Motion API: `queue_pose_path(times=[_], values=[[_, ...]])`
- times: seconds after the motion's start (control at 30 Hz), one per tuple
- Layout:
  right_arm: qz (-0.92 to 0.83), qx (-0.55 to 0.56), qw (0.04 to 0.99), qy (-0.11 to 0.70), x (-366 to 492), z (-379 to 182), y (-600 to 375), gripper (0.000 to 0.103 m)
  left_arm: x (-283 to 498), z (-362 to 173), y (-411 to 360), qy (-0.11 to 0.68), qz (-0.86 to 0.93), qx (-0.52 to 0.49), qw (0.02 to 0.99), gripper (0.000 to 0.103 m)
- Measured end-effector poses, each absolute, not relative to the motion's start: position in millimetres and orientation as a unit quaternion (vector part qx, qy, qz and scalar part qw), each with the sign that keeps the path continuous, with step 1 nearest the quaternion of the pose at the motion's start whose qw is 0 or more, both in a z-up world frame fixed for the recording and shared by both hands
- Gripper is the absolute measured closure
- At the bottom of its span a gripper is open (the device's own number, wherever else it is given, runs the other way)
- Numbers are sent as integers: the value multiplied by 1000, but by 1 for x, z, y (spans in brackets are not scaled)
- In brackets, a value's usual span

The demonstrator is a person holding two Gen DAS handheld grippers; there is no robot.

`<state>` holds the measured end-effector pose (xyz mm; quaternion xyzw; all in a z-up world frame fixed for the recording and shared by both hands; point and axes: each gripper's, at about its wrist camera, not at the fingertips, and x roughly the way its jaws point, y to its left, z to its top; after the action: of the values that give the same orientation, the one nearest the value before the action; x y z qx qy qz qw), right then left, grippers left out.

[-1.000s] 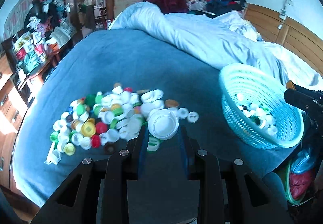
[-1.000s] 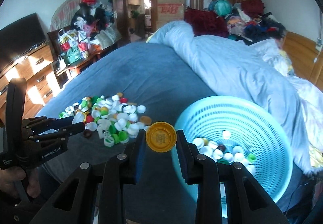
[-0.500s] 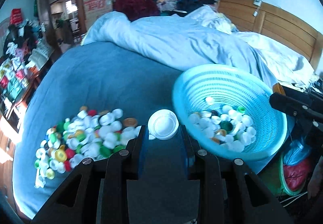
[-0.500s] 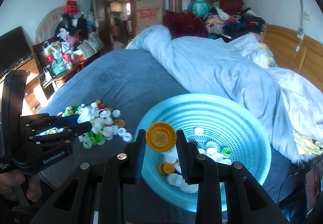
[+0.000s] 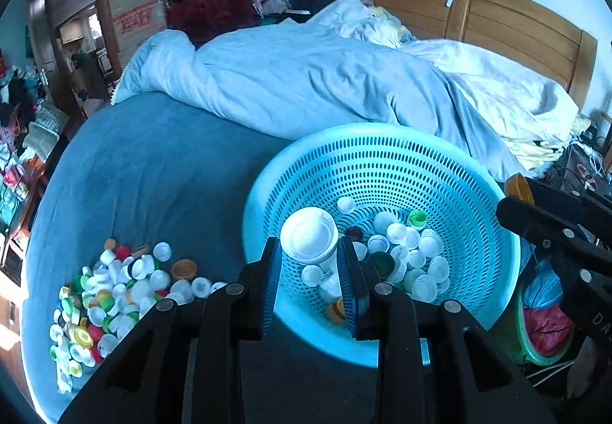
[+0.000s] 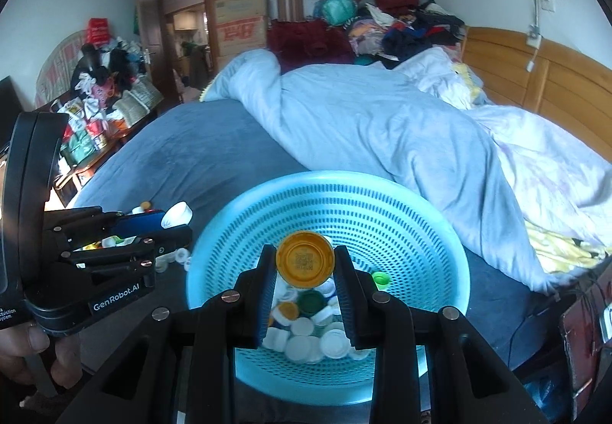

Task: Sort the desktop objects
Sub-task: 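Carry the white cap and the yellow cap over the blue basket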

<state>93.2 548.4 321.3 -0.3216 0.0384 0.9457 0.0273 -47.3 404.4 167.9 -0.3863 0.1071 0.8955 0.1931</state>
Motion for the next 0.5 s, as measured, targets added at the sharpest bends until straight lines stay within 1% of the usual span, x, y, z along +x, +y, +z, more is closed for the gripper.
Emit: queue_pose_path(times=[0.5], values=[[941, -334, 30, 45, 86, 308, 560, 70, -52, 159, 425, 120, 889, -395, 199, 78]])
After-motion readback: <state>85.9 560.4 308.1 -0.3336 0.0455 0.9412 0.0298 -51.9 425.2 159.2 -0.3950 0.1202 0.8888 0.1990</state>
